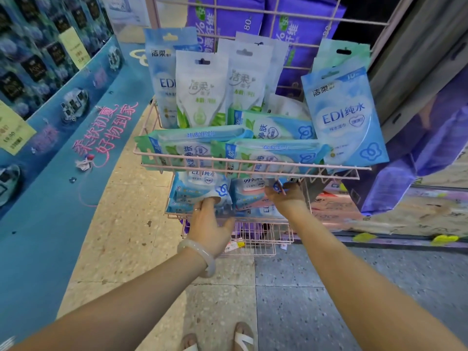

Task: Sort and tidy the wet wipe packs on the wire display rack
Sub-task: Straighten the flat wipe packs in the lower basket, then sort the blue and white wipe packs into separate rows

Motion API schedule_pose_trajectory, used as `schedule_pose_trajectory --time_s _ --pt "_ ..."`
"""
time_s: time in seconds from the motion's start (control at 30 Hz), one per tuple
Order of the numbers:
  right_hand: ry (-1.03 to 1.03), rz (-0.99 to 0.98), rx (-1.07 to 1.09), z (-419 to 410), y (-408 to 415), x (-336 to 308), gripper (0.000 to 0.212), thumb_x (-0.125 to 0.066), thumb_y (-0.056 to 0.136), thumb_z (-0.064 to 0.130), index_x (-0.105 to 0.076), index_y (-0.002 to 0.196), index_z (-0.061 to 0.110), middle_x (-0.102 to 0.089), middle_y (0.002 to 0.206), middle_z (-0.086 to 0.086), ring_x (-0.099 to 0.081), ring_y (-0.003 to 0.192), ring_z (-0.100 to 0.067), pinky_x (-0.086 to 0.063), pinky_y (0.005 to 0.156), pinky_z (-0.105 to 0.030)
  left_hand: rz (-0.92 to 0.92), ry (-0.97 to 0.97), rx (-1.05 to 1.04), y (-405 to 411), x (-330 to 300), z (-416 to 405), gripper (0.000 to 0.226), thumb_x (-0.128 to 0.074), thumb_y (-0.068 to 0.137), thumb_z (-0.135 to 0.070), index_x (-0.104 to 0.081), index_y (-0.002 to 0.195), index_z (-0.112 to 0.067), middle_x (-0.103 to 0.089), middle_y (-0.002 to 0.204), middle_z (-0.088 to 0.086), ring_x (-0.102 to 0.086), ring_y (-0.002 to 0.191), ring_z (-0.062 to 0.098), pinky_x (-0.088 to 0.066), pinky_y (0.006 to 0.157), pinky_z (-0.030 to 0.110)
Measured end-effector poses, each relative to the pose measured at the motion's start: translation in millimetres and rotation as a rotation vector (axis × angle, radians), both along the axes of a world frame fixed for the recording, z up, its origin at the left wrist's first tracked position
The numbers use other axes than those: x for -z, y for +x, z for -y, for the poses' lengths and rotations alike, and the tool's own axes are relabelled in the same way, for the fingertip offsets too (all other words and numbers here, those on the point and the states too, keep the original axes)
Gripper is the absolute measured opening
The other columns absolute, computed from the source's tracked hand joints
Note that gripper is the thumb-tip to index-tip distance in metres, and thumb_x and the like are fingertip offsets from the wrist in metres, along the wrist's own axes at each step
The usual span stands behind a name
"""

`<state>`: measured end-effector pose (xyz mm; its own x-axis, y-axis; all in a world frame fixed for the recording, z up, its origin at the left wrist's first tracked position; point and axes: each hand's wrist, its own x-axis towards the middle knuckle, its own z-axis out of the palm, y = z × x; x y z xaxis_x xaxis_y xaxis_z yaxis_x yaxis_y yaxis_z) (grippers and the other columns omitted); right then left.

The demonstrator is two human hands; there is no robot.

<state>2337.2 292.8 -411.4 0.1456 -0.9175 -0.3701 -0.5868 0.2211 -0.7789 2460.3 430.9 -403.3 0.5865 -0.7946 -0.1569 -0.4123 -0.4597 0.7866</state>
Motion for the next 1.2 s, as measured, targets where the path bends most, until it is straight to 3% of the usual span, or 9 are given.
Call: schedule_pose_trajectory --time_s 0.17,0.23,0.37,0.57,0.8,0.93,1.07,1.13,1.2 --pt "0.075 0.225 0.015 4.4 1.7 2.3 0.036 -0.054 0.089 0.008 -0.048 0.122 -0.004 -0.057 0.123 -0.015 -0.053 0.109 -0.025 -0.043 0.085 -0.013 -0.041 0.092 0.036 -1.1 12.1 -4.7 0.048 -0.062 0.083 -0.020 -0.044 0.127 -0.012 -0.049 0.130 0.010 -0.048 0.119 0.026 -0.040 0.091 0.030" --pt "0.102 0.259 -0.019 5.3 -0.5 3.4 0.032 -0.054 0.089 0.009 -0.052 0.119 -0.001 -0.058 0.122 -0.018 -0.054 0.107 -0.025 -0.043 0.098 -0.025 -0.056 0.120 0.049 -6.7 14.5 -2.6 0.049 -0.061 0.083 -0.021 -0.042 0.128 -0.013 -0.049 0.131 0.009 -0.048 0.119 0.027 -0.042 0.094 0.034" --pt "0.084 0.184 -0.200 -3.2 -7.2 10.0 0.031 -0.051 0.090 0.016 -0.056 0.120 0.011 -0.061 0.117 -0.004 -0.054 0.098 -0.012 -0.041 0.077 -0.015 -0.100 0.129 0.091 -22.8 12.8 7.0 0.049 -0.060 0.084 -0.022 -0.041 0.129 -0.014 -0.047 0.134 0.009 -0.049 0.119 0.025 -0.041 0.094 0.031" --pt "0.079 0.144 -0.229 -22.9 -32.5 5.5 0.034 -0.047 0.090 0.006 -0.054 0.123 0.012 -0.061 0.117 -0.004 -0.057 0.111 -0.038 -0.048 0.090 -0.043 -0.044 0.108 0.142 -28.2 1.0 20.5 0.047 -0.060 0.084 -0.021 -0.043 0.128 -0.015 -0.046 0.134 0.009 -0.046 0.120 0.025 -0.034 0.086 0.022" --pt "-0.098 0.237 -0.254 -36.1 -57.9 -50.6 0.021 -0.053 0.089 0.008 -0.060 0.109 0.008 -0.063 0.099 -0.002 -0.058 0.086 -0.007 -0.043 0.069 -0.002 -0.029 -0.016 0.300 -48.1 -41.3 32.7 0.046 -0.059 0.084 -0.022 -0.042 0.127 -0.019 -0.048 0.131 0.004 -0.050 0.118 0.020 -0.040 0.091 0.023" --pt "-0.187 0.358 -0.322 -47.2 -74.8 -102.7 0.015 -0.055 0.087 0.001 -0.063 0.090 0.013 -0.066 0.084 -0.004 -0.063 0.077 -0.010 -0.049 0.070 -0.012 -0.074 -0.238 0.436 -63.3 -78.6 23.1 0.036 -0.061 0.084 -0.021 -0.048 0.116 -0.030 -0.052 0.122 -0.003 -0.051 0.116 0.014 -0.041 0.098 0.030" --pt "-0.481 0.519 -0.069 -29.6 -84.9 -152.8 0.016 -0.063 0.081 0.003 -0.065 0.077 0.019 -0.070 0.070 0.006 -0.065 0.065 -0.004 -0.054 0.067 -0.019 -0.098 -0.511 0.447 -66.0 -125.6 32.3 0.034 -0.063 0.082 -0.019 -0.047 0.100 -0.043 -0.057 0.116 -0.006 -0.054 0.108 0.004 -0.045 0.093 0.024" --pt "-0.639 0.345 0.036 -3.4 -84.8 -169.6 0.019 -0.071 0.076 0.017 -0.063 0.093 0.015 -0.067 0.089 0.001 -0.062 0.081 -0.009 -0.052 0.081 -0.029 -0.144 -0.537 0.411 -63.3 -144.1 46.2 0.030 -0.062 0.083 -0.017 -0.049 0.103 -0.036 -0.056 0.119 -0.005 -0.054 0.107 0.004 -0.046 0.092 0.025" --pt "-0.600 0.117 0.035 21.4 -79.5 -176.0 0.057 -0.076 0.070 0.030 -0.053 0.117 0.007 -0.061 0.112 -0.009 -0.059 0.100 -0.019 -0.049 0.091 -0.037 -0.153 -0.548 0.368 -58.8 -155.8 60.8 0.029 -0.061 0.084 -0.013 -0.050 0.108 -0.026 -0.054 0.122 -0.002 -0.053 0.107 0.008 -0.046 0.093 0.027"
